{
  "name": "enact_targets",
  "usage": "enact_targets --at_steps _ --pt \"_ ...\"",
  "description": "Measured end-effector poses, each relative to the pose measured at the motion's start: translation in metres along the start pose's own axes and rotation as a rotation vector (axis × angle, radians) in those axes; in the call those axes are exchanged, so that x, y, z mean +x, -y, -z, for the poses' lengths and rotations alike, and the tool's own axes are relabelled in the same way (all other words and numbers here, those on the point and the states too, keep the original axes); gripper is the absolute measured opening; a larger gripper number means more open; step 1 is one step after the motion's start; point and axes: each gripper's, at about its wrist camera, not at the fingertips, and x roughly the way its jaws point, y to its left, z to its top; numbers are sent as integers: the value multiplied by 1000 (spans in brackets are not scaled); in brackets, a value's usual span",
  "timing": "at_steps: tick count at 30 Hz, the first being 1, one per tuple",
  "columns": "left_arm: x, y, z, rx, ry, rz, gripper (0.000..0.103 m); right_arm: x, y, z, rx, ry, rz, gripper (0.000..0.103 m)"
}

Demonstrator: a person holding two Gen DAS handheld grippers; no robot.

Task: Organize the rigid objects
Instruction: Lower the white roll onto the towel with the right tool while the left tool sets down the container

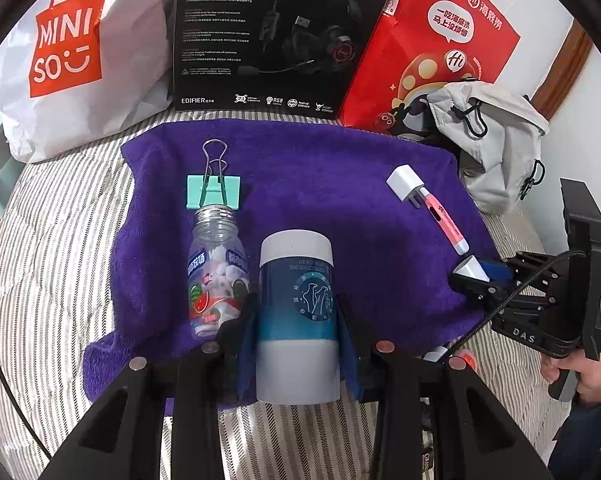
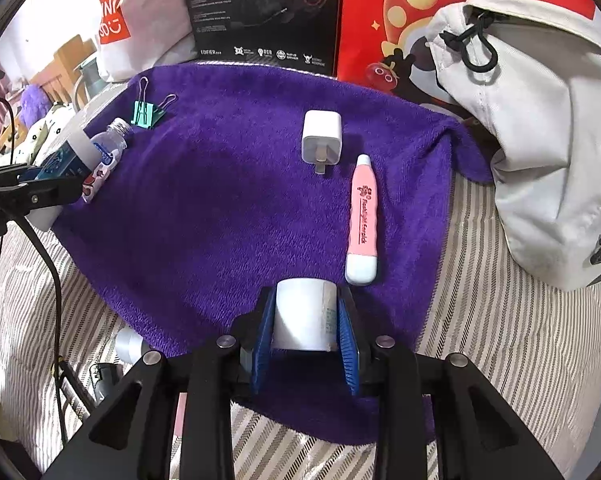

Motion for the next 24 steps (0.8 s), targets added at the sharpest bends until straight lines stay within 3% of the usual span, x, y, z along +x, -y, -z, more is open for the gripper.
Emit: enact_targets --at_steps 6,9,20,24 --pt "15 1 -11 -4 -6 -8 34 -23 -3 6 -5 36 66 41" --pt "27 -1 -17 -7 -10 -15 34 -39 -4 11 3 72 45 53" --pt "60 8 -48 20 1 -93 34 -74 -9 32 34 145 28 54" --pt "70 15 -52 62 -9 -163 35 -77 -3 42 73 144 5 54"
